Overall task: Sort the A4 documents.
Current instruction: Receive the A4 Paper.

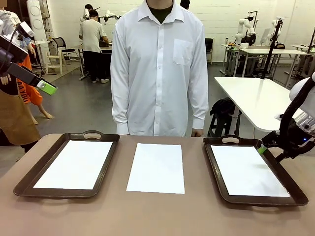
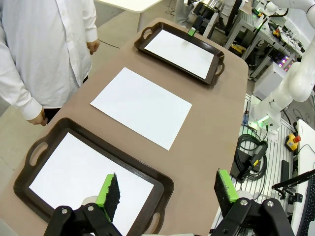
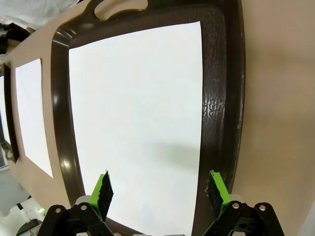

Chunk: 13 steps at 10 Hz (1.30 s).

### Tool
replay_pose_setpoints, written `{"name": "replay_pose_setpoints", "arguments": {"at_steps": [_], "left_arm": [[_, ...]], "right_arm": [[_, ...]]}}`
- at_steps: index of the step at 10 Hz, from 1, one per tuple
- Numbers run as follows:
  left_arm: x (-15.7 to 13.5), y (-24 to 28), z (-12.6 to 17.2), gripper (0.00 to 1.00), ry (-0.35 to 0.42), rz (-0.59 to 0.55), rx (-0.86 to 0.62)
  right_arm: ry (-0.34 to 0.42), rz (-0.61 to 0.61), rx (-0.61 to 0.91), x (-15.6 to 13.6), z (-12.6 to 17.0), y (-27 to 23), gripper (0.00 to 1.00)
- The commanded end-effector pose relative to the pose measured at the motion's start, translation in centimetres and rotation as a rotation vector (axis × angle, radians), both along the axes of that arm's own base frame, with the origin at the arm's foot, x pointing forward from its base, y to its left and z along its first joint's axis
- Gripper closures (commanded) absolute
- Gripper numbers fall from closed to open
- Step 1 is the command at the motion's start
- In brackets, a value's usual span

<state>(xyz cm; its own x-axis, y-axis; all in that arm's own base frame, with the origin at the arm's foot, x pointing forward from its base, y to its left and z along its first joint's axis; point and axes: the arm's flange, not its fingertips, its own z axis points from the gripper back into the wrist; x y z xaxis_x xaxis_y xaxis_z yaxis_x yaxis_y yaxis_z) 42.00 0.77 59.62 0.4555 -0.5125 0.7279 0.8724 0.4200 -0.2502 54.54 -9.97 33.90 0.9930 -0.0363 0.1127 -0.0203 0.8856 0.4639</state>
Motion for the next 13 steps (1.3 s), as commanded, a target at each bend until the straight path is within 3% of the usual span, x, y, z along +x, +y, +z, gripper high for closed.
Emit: {"name": "replay_pose_setpoints", "arguments": {"at_steps": [1, 6, 8, 9, 11, 13], "left_arm": [[-0.1, 0.0, 0.1, 0.00, -0.002, -0.004, 0.004], [-0.1, 0.0, 0.1, 0.00, -0.002, -0.004, 0.004], [-0.1, 0.0, 0.1, 0.00, -0.002, -0.004, 0.004], [-0.1, 0.0, 0.1, 0.00, -0.002, -0.004, 0.004], [-0.1, 0.0, 0.1, 0.00, -0.002, -0.004, 0.004], [-0.1, 0.0, 0.1, 0.00, -0.002, -0.004, 0.004]], "right_arm": [[-0.002, 0.007, -0.002, 0.1, -0.1, 0.0, 0.00], [0.000, 0.000, 0.000, 0.0, 0.0, 0.0, 0.00], [-0.326, 0.066, -0.229, -2.6, 5.9, 0.0, 0.00], [-0.462, 0.129, -0.249, -3.7, 9.0, 0.4, 0.00], [-0.640, 0.275, -0.120, -5.1, 13.9, 1.9, 0.00], [-0.762, 0.462, 0.055, -6.6, 18.4, 4.1, 0.00]]}}
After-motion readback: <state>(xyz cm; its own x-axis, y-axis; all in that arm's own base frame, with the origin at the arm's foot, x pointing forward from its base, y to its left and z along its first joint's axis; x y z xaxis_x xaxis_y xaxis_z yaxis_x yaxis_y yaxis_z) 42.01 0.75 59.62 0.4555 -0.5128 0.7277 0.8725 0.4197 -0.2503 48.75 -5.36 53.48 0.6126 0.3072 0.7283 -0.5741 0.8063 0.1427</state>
